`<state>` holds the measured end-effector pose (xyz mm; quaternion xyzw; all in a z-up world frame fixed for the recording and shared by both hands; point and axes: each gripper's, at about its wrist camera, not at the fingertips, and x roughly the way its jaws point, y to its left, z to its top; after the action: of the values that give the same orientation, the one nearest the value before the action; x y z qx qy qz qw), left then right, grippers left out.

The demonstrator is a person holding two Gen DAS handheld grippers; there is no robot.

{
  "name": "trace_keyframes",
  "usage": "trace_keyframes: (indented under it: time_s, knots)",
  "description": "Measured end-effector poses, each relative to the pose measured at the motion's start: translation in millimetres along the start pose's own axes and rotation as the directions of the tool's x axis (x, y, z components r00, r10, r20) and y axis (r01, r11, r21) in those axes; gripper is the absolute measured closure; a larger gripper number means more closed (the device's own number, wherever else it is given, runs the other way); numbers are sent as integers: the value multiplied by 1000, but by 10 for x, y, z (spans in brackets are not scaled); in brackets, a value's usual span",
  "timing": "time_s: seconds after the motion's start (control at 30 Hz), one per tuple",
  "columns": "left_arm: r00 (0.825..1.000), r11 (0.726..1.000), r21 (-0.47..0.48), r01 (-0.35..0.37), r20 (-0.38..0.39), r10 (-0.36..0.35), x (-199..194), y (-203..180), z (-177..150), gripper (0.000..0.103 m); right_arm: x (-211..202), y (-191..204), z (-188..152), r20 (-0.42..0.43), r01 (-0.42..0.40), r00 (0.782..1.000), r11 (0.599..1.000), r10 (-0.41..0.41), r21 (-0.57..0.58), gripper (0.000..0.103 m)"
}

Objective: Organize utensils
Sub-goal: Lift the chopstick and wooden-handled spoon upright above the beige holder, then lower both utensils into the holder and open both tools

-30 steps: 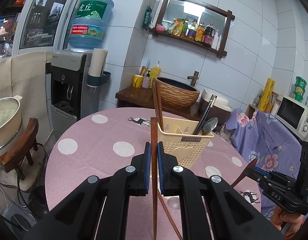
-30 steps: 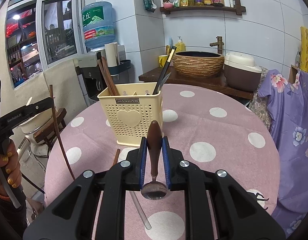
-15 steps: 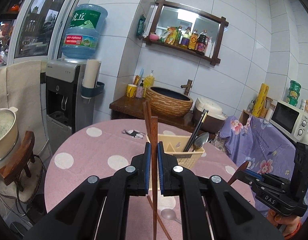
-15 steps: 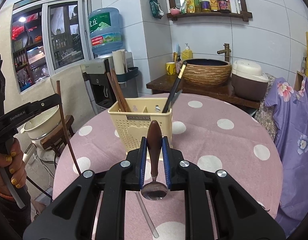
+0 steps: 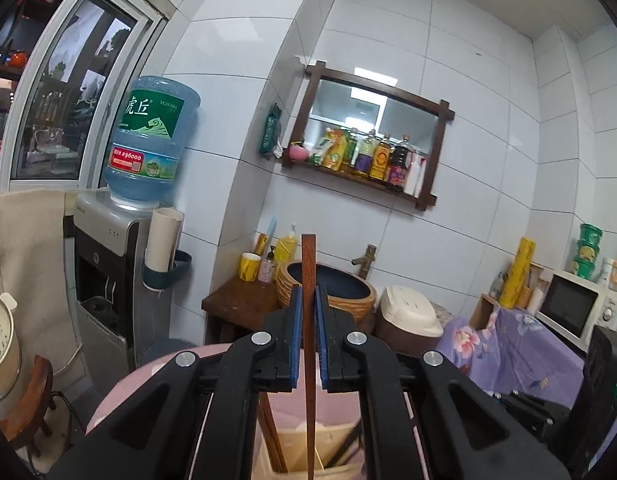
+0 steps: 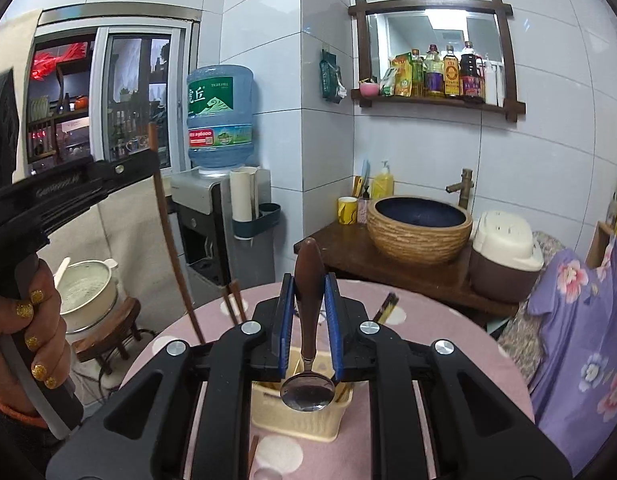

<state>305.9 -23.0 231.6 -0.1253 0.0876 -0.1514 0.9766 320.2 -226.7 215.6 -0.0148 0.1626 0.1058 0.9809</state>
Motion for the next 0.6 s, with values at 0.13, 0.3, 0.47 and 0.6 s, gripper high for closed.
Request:
trace_keyframes:
  time_s: [0.13,0.3,0.47,0.6]
  knots:
    - [999,999,16,-45,9,45,289,-12,-108,95,272,-6,-25,1,25,1000,1000,-25,3,87]
    - [998,998,18,-60,-23,60,461,52,-414,95,550,-32,-263,-42,40,998,999,-40,12,87]
    - [995,997,17,-70,-66,71,497,132,-693,95,690,-1,-538,-81,28,996,1000,-27,11,87]
    - [991,996,50,-75,-111,80,515,140,-911,95,759,40,-700,-102,28,994,1000,-28,-3,87]
